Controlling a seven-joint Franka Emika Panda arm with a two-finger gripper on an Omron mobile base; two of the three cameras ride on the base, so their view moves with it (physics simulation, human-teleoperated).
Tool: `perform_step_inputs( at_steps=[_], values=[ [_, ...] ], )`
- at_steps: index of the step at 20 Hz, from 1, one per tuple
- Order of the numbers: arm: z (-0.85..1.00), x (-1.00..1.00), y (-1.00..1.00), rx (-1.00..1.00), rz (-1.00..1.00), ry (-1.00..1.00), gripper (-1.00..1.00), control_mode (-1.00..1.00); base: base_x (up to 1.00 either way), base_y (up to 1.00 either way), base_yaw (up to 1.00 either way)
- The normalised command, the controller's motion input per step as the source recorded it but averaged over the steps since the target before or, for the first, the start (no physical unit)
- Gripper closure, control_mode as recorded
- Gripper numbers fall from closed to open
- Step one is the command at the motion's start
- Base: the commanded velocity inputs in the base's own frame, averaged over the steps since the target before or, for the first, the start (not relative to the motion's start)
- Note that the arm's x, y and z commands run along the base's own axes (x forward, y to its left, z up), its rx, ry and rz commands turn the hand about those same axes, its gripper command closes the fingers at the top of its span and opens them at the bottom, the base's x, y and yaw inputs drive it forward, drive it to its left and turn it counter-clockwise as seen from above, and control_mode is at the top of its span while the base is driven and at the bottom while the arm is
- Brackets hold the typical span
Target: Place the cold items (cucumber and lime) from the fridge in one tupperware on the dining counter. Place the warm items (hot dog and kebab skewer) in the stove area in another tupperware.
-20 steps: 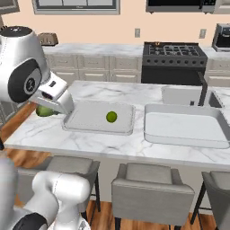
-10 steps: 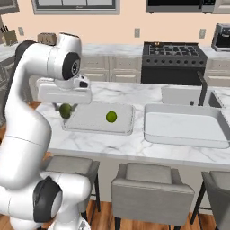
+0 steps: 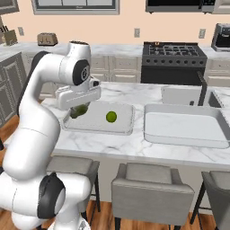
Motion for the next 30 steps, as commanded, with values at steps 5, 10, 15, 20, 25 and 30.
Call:
perform_step_inputs(
  at_steps=[5,10,15,20,25,30],
  values=[
    [-0.26,0.41,0.00,0.03,0.00,-0.14,1.00,-1.00,0.00,0.00,0.00],
    [-0.25,0.53,0.03,0.00,0.00,0.01,1.00,-1.00,0.00,0.00,0.00],
    [-0.30,0.45,0.11,0.00,0.00,0.03,1.00,-1.00,0.00,0.00,0.00],
    [-0.28,0.43,0.14,0.00,0.00,0.01,1.00,-1.00,0.00,0.00,0.00],
    [-0.31,0.43,0.18,0.00,0.00,0.01,1.00,-1.00,0.00,0.00,0.00],
    [-0.28,0.46,0.18,0.00,0.00,0.01,1.00,-1.00,0.00,0.00,0.00]
  ],
)
